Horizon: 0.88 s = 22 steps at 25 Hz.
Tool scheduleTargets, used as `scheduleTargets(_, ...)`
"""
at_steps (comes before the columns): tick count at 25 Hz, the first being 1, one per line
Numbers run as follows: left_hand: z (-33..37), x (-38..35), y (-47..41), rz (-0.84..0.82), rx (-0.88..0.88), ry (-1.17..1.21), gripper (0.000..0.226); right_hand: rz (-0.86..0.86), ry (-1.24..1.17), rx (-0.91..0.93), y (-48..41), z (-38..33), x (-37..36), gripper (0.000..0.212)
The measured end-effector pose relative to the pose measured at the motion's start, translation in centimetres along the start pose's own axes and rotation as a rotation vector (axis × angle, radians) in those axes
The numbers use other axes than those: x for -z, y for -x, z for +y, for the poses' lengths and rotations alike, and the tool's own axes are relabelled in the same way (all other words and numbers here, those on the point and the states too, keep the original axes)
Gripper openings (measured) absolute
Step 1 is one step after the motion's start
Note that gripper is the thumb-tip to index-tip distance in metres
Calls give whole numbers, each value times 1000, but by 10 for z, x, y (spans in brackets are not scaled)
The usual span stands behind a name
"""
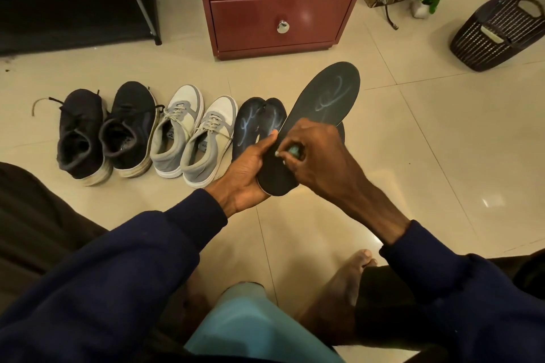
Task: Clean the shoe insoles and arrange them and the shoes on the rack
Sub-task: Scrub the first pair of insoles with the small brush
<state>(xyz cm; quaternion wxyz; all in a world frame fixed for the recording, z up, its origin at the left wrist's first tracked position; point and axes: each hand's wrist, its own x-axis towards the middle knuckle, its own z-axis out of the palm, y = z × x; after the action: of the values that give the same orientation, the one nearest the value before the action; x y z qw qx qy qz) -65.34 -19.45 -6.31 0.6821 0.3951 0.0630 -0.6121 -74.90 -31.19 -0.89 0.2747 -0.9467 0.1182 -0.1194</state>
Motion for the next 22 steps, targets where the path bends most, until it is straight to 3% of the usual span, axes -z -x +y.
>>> scheduleTargets(3,4,-3,1,4,-4,13,36,118,39,-15,4,-1,-5,13)
scheduleTargets(6,6,2,1,6,39,12,43,-194,-148,48,15,-21,-9,11)
scheduleTargets(8,5,4,1,17,17,32,41,-351,-101,42,10,-14,3,9)
scheduleTargets(11,4,1,-1,0,-30,68,45,-141,182,-51,-1,11,16,9)
scheduleTargets(13,4,-1,-1,8,-47,72,44,-18,194,-99,0,12,13,9)
scheduleTargets(16,4,4,-1,16,-45,12,49,-205,-26,-12,11,-9,-3,10)
scheduleTargets(18,2,5,-2,20,-40,5,50,-310,-30,-7,11,-10,1,9)
scheduleTargets(22,1,1,0,-25,-54,-2,50,-4,232,-180,-3,18,18,10)
